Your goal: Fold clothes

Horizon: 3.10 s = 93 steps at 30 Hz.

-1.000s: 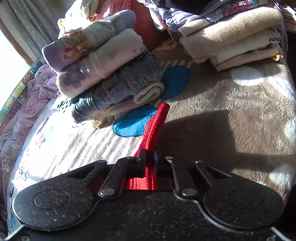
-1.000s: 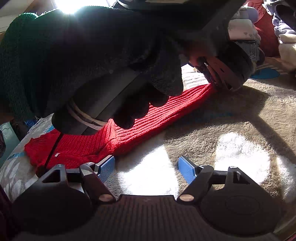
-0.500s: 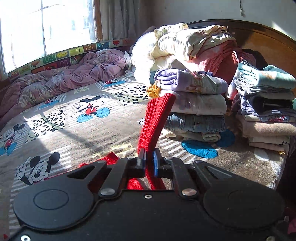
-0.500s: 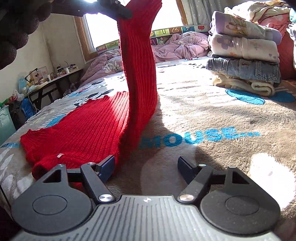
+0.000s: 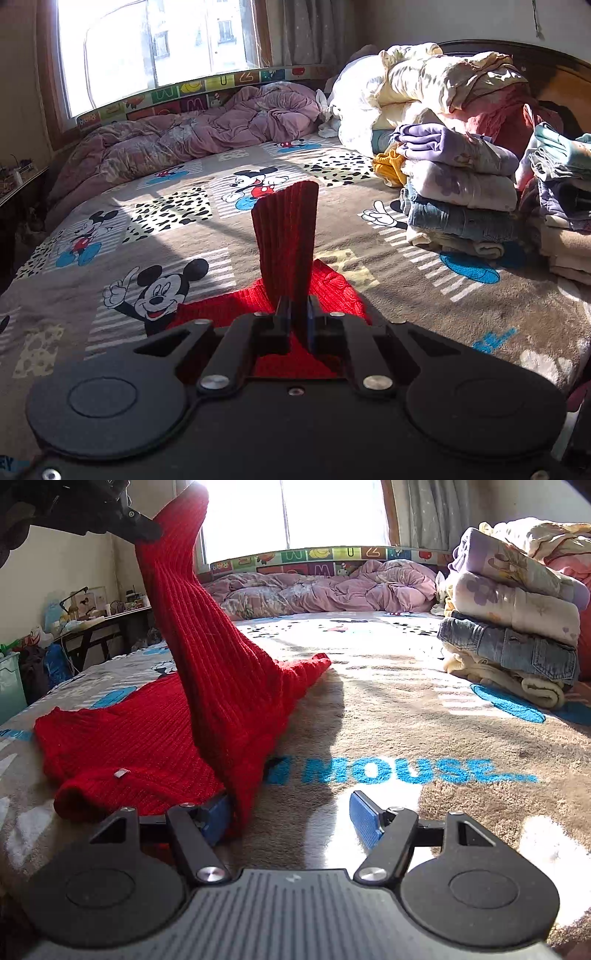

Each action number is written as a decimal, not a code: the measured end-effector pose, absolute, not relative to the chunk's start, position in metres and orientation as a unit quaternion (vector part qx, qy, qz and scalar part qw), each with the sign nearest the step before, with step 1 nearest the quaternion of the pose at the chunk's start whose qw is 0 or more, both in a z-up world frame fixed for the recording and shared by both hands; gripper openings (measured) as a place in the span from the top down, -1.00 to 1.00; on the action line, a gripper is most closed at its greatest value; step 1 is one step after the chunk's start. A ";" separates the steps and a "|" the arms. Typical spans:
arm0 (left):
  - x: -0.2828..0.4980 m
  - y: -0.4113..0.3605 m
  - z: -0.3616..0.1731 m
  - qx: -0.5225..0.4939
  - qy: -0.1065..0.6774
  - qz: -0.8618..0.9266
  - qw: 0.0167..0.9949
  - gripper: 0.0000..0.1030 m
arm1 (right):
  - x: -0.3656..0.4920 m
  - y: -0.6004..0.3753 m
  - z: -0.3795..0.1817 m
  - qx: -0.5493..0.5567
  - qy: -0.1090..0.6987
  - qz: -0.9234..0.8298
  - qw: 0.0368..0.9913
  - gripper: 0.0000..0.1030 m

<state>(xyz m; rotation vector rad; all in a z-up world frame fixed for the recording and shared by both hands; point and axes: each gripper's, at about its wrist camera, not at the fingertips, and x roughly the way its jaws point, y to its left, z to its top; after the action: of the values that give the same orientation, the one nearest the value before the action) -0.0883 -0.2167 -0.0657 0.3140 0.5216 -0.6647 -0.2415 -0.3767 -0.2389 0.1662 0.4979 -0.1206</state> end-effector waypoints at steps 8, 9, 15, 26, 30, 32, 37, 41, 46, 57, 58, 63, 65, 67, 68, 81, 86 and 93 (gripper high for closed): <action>-0.080 -0.175 -0.112 0.188 0.297 -0.275 0.895 0.85 | -0.246 -0.376 -0.240 0.056 0.252 -0.049 0.965 -0.34; -0.081 -0.170 -0.118 0.193 0.301 -0.271 0.894 0.85 | -0.247 -0.376 -0.239 0.054 0.253 -0.047 0.965 -0.34; -0.081 -0.151 -0.153 0.215 0.319 -0.257 0.887 0.85 | -0.254 -0.378 -0.238 0.044 0.259 -0.042 0.964 -0.34; -0.081 -0.136 -0.192 0.221 0.371 -0.269 0.861 0.85 | -0.257 -0.368 -0.215 0.050 0.207 -0.009 0.977 -0.05; -0.070 -0.129 -0.187 0.209 0.421 -0.276 0.838 0.32 | -0.229 -0.353 -0.215 0.021 0.196 0.014 0.980 0.01; -0.068 -0.122 -0.173 0.208 0.428 -0.267 0.838 0.03 | -0.213 -0.346 -0.216 0.004 0.197 0.021 0.980 0.02; -0.065 -0.118 -0.123 0.216 0.379 -0.238 0.868 0.03 | -0.188 -0.351 -0.217 0.009 0.204 0.034 0.978 0.03; -0.043 -0.147 -0.100 0.180 0.342 -0.283 0.878 0.03 | -0.180 -0.355 -0.212 0.004 0.200 0.048 0.979 0.03; -0.007 -0.218 -0.101 0.162 0.327 -0.358 0.859 0.03 | -0.172 -0.356 -0.216 0.021 0.208 0.073 0.975 0.03; 0.089 -0.318 -0.148 0.105 0.376 -0.360 0.847 0.10 | -0.175 -0.336 -0.227 -0.014 0.223 0.116 0.968 0.02; 0.096 -0.321 -0.153 0.096 0.383 -0.358 0.846 0.14 | -0.175 -0.337 -0.227 -0.013 0.224 0.118 0.967 0.02; 0.125 -0.338 -0.175 0.053 0.424 -0.359 0.830 0.28 | -0.177 -0.341 -0.227 0.000 0.226 0.126 0.966 0.02; 0.133 -0.343 -0.186 0.044 0.442 -0.358 0.821 0.38 | -0.177 -0.343 -0.226 0.006 0.228 0.132 0.965 0.02; 0.139 -0.340 -0.192 0.029 0.447 -0.346 0.825 0.69 | -0.176 -0.347 -0.225 0.017 0.230 0.139 0.963 0.02; 0.142 -0.337 -0.195 0.019 0.449 -0.339 0.826 0.70 | -0.176 -0.350 -0.225 0.024 0.231 0.144 0.962 0.02; 0.146 -0.331 -0.189 0.072 0.409 -0.339 0.844 0.70 | -0.176 -0.365 -0.224 0.059 0.239 0.166 0.955 0.02; 0.137 -0.331 -0.168 0.108 0.384 -0.397 0.826 0.70 | -0.173 -0.365 -0.225 0.060 0.240 0.165 0.955 0.02; 0.128 -0.345 -0.200 0.169 0.426 -0.435 0.775 0.70 | -0.172 -0.367 -0.225 0.066 0.240 0.168 0.954 0.02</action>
<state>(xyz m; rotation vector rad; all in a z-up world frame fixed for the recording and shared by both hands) 0.1276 -0.3451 -0.1998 0.3662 0.9224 -0.9427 -0.1721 -0.3670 -0.2248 0.1332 0.4879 0.3408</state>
